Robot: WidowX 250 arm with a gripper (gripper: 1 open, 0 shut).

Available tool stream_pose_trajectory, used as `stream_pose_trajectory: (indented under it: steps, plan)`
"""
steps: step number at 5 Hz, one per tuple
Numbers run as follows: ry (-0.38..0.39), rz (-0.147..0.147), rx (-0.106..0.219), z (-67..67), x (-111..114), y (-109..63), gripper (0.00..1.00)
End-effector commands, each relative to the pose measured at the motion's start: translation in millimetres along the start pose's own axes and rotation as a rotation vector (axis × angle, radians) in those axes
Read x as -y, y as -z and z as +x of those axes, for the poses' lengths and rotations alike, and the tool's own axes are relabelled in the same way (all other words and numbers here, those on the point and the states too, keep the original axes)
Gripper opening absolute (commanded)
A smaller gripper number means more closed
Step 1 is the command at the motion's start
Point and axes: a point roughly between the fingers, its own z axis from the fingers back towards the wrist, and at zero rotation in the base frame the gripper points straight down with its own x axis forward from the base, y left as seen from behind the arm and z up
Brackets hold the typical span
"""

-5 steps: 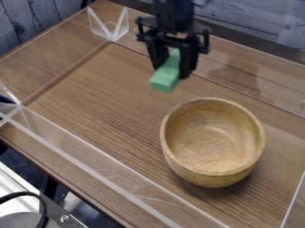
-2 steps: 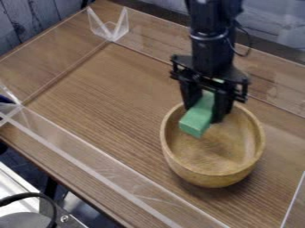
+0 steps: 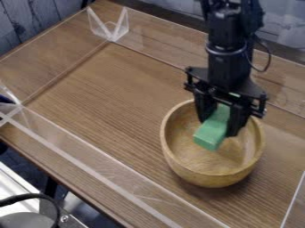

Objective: Put the green block in the brown bowl

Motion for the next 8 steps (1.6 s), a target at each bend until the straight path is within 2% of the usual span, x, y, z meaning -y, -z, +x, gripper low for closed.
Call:
stream_pose_trajectory:
  steps: [1, 3, 4, 8]
  plan:
    - [0.008, 0.000, 0.028, 4.1, 1.8, -2.6, 0.00]
    - [0.008, 0.006, 0.005, 2.4, -1.1, 6.6, 0.00]
    - [0.011, 0.009, -0.005, 1.6, -1.2, 6.7, 1.00]
    - [0.031, 0.016, -0.013, -4.4, 0.9, -1.0, 1.00]
